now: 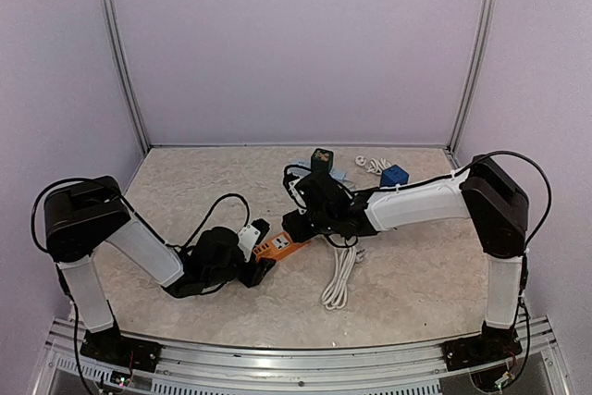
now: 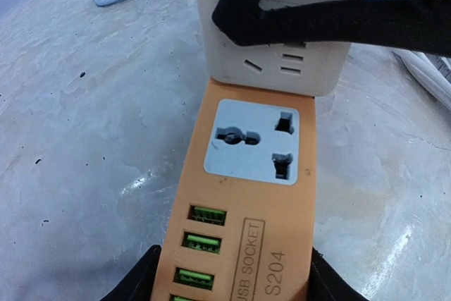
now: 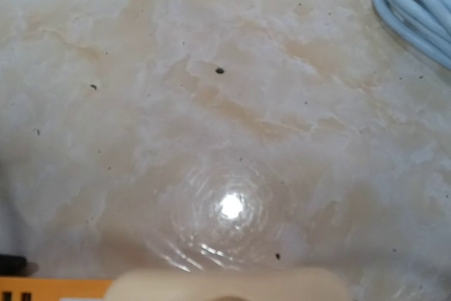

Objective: Insert the plug
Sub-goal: Insert the plug into the socket.

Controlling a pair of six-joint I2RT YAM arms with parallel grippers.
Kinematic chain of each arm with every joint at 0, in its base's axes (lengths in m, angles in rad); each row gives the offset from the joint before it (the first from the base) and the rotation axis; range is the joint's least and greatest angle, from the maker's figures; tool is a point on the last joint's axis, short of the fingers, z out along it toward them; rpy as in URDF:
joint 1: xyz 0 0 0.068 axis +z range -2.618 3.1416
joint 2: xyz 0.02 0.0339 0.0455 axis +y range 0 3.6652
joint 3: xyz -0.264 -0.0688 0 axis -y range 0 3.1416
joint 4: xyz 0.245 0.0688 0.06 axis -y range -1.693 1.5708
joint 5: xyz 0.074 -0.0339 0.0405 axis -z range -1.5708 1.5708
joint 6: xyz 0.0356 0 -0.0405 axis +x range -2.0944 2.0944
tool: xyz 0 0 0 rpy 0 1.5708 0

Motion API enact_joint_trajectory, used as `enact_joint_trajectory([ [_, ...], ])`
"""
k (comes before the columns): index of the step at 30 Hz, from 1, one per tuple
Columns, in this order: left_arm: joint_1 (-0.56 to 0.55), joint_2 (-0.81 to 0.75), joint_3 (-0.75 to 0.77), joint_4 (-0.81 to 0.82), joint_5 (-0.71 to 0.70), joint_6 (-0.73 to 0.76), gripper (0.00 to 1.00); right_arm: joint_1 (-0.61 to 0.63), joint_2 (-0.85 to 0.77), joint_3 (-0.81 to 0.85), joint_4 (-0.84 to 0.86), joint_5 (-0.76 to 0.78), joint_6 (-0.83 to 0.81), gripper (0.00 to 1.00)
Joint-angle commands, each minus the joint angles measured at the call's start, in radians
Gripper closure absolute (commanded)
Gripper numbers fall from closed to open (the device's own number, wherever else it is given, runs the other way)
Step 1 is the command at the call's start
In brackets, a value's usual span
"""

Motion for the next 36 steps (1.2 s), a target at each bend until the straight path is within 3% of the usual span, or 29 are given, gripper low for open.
enact_joint_trajectory([
  [1, -0.003, -0.044, 0.014, 0.033, 0.044, -0.028, 0.44, 0.071, 0.220, -0.137, -0.284, -0.195, 0.048, 1.00],
  [4, -0.001, -0.051, 0.010, 0.035, 0.044, -0.030, 0.44, 0.073, 0.213, -0.157, -0.260, -0.218, 0.056, 1.00],
  [5, -0.002, -0.051, 0.011, 0.035, 0.046, -0.030, 0.44, 0.075, 0.212, -0.153, -0.263, -0.216, 0.055, 0.95],
  [9, -0.002, -0.052, 0.011, 0.025, 0.050, -0.028, 0.44, 0.077, 0.192, -0.120, -0.301, -0.190, 0.036, 0.68],
  [17, -0.007, -0.052, -0.007, 0.042, 0.049, -0.034, 0.45, 0.072, 0.081, -0.029, -0.407, -0.097, 0.003, 0.29],
  [20, -0.014, -0.045, -0.005, 0.044, 0.044, -0.027, 0.45, 0.063, 0.036, -0.012, -0.415, -0.082, -0.002, 0.02],
  [36, -0.021, -0.051, -0.010, 0.039, -0.039, -0.038, 0.45, 0.010, -0.234, 0.137, -0.517, 0.055, -0.033, 0.00],
])
